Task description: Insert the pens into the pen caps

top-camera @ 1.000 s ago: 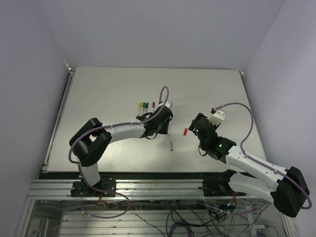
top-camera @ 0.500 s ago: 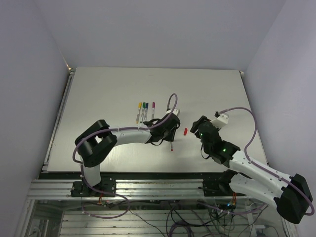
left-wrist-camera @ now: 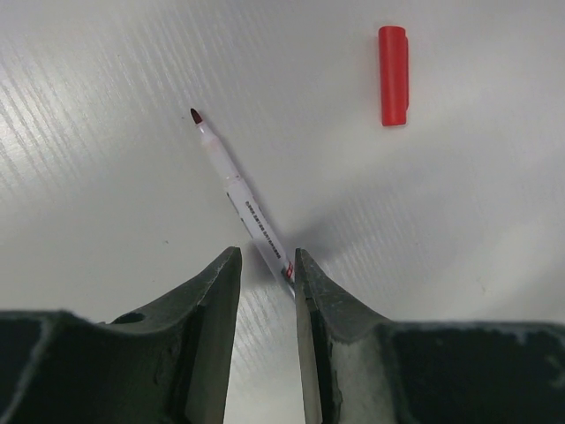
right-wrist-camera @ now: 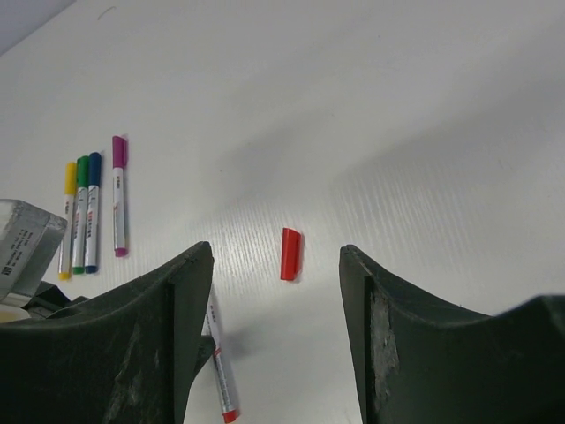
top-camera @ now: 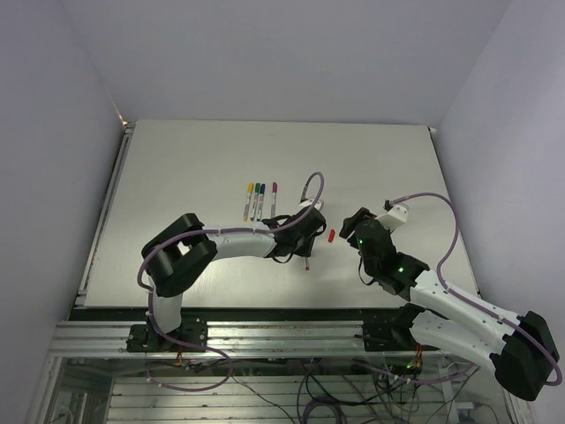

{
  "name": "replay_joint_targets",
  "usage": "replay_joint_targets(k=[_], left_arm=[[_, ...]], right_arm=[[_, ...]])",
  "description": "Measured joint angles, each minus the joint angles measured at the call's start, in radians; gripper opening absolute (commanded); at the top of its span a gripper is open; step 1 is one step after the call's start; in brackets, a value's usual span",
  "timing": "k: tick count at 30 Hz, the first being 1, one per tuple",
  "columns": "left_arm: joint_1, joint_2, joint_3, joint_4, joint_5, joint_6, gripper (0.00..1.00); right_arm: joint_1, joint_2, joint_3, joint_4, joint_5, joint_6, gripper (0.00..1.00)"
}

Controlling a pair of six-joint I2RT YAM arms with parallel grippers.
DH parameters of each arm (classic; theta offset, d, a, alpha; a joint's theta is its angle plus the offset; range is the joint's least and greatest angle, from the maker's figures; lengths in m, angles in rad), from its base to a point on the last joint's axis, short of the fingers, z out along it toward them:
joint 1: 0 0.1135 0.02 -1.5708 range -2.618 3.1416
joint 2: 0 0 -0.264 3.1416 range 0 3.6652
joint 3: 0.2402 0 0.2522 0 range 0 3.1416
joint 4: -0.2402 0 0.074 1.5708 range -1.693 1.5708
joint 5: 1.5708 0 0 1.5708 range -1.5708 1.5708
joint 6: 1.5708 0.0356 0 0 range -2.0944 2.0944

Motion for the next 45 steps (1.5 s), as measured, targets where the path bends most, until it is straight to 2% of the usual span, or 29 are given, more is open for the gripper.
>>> replay_joint_targets(k=[16, 25, 30, 38, 45], left_arm=[[-0.005, 0.039, 0.006, -0.031, -0.032, 0.027, 0.39], [-0.005, 0.039, 0.016, -0.11, -0.09, 0.079, 0.27], [-0.008, 0.042, 0.024, -0.133, -0.099, 0.09, 0.07], [-0.011, 0.037, 0.013, -0.117, -0.095, 0.114, 0.07], [-0.011, -0.045, -0.076, -0.109, -0.085, 0.113, 0.07]], right_arm=[[0.0, 0.001, 0.0, 0.029, -0.011, 0.0, 0.57], [0.0, 0.015, 0.012, -0.011, -0.008, 0.026, 0.56], [0.0, 0.029, 0.038, -0.042, -0.007, 0.04, 0.56], [-0.001, 0.044, 0.076, -0.106, 0.012, 0.076, 0.53], [-0.001, 0.145, 0.12, -0.233, 0.046, 0.169, 0.5]])
